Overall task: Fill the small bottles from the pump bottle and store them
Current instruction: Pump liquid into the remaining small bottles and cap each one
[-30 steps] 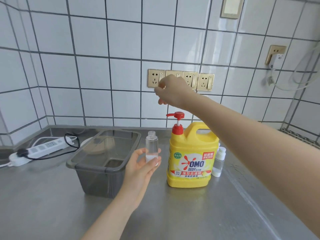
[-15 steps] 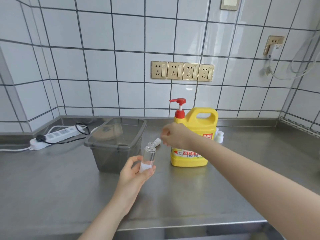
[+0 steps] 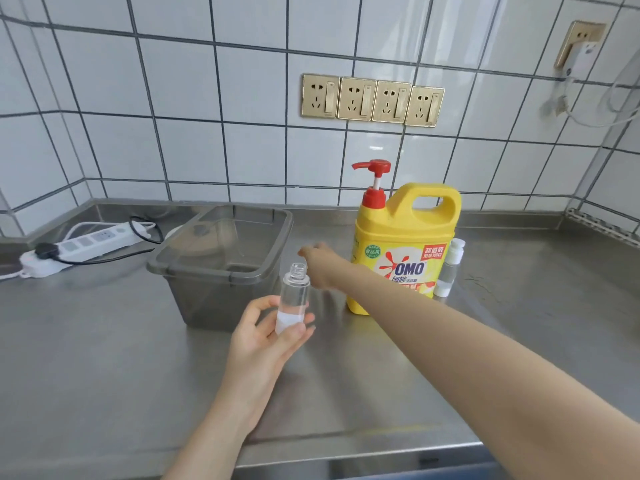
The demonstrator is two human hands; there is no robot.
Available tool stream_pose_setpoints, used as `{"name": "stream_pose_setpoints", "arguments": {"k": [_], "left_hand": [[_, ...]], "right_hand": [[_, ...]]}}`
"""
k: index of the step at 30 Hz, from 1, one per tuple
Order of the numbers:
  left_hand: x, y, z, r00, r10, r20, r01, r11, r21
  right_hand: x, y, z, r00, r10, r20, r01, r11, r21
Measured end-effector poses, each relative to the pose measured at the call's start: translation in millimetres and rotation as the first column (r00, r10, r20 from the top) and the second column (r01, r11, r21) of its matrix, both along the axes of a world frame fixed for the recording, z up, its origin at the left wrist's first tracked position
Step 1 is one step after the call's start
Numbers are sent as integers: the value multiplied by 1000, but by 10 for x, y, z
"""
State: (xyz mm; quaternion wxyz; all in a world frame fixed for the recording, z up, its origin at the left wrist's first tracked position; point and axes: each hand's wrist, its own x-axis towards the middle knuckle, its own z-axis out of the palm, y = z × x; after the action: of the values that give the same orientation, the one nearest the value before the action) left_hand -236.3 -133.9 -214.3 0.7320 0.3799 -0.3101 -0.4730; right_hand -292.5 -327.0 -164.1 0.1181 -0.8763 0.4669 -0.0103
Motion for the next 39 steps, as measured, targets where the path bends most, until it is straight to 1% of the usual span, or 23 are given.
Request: {"name": "stream_pose_setpoints", "arguments": {"k": [3,6,11,14,16,19,22,24,26,29,30,31,32,33,35,36,39], "left_hand": [[10,-22,-10,1000,14,2,-14,1000,-8],[11,-46,-25,1000,24,3,-24,1000,-4],[19,-48,-35,1000,10,30,-10,1000,-13],[23,-52,-28,999,1,44,-1,1000,-18],[18,-47,-33,999,-3,50,4,1000,-12],[10,-42,-35,999,1,50,-1,1000,-7],[11,-53,-45,999,-7,46,7,1000,-4],[13,-45,-47,998,-14,58,14,1000,0],[1,-26,-49,996,-21,89,20,1000,19],[-7,-8,-50,990,-39,138,32,998,50],[-45,9,-37,986,-47,160,37,997,62],[-34,4,-37,982,-52,182,39,997,71],[-34,5,-44,977,-59,204,44,996,80],[-55,12,-36,973,-67,220,50,995,85],[-68,14,-38,966,-81,247,59,994,93],[-75,15,-38,963,-88,255,66,994,92],[-87,27,-32,961,-100,256,84,994,73]], "right_hand": [[113,-151,-106,997,-49,-58,50,999,16],[136,-235,-173,988,-102,-115,96,994,-56],[161,-226,-263,991,-74,-112,57,988,-146],[140,-171,-290,998,-40,-56,29,984,-176],[101,-116,-323,1000,-17,2,17,992,-124],[-32,51,-314,992,13,129,-11,1000,-22],[-324,335,-161,970,34,241,-34,999,-8],[-569,561,7,937,18,350,-37,998,48],[-826,763,168,870,-49,491,-41,985,170],[-1108,986,375,682,-249,688,-101,899,426],[-1218,1060,439,624,-303,720,-133,867,480],[-1264,1092,487,589,-329,738,-161,847,506],[-1316,1132,541,580,-330,745,-164,849,503],[-1379,1166,584,601,-289,745,-139,880,454],[-1451,1209,638,676,-165,718,-71,956,286],[-1469,1219,656,706,-104,700,-52,979,198],[-1457,1220,685,772,61,632,-75,997,-5]]}}
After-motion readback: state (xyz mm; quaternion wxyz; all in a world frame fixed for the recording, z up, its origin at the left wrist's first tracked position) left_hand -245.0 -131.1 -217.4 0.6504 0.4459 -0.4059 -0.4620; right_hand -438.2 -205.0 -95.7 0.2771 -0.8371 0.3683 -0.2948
